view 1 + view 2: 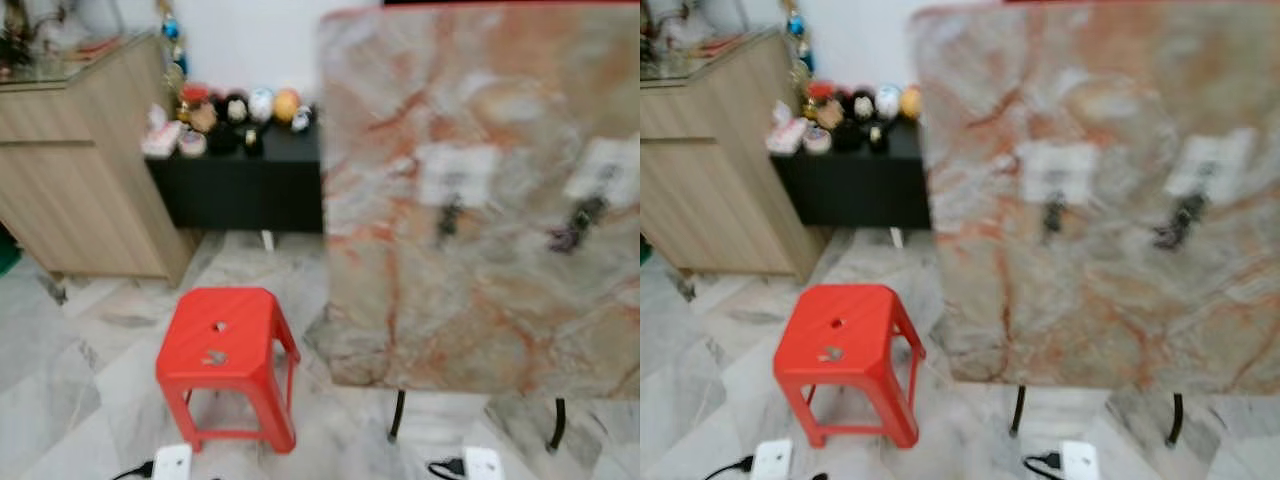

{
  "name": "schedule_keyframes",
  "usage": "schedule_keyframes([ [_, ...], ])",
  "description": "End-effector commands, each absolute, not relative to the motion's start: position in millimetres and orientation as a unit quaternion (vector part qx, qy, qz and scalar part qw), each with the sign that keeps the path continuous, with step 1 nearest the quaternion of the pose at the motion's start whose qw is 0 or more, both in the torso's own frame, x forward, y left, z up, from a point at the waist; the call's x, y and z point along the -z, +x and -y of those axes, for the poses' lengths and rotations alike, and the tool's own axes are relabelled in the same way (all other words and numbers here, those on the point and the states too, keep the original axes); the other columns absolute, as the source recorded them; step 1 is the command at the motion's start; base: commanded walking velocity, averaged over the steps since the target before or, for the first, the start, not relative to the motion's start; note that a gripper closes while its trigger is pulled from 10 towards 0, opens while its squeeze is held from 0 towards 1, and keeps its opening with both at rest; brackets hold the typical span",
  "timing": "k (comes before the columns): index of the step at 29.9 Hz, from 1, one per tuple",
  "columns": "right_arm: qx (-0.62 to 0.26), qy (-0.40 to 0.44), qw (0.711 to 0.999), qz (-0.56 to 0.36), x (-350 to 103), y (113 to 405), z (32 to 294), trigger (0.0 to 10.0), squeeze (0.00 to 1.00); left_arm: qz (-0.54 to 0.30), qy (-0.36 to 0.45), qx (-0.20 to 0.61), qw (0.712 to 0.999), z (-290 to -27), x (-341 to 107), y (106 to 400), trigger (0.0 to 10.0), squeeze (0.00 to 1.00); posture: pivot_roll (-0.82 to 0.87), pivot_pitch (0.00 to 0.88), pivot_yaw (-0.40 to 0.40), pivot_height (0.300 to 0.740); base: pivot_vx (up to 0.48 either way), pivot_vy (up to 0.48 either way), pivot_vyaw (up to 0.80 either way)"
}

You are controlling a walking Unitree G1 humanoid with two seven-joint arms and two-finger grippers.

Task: Hang keys on a hook

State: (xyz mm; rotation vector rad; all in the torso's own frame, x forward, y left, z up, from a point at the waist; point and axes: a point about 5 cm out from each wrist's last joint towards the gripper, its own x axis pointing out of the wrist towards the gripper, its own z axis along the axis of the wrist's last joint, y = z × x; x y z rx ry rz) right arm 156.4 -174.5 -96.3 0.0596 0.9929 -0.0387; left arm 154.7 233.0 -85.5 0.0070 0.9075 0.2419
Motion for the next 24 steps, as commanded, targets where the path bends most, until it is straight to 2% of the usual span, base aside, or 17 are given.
schedule_keyframes([
  [1,0.032,0.02,0.876,-0.48,96.9,151.3,187.4,10.0,0.0,-0.438,0.0,-0.114,0.892,-227.8,85.5,158.4,10.0,0.0,0.02,0.0,0.025,0.74,0.0,0.48,0.0],
  [24,0.039,0.019,0.877,-0.478,95.1,157.1,186.4,10.0,0.0,-0.428,-0.006,-0.129,0.895,-230.7,82.9,162.6,10.0,0.0,0.03,0.018,0.017,0.74,0.0,0.48,0.0],
])
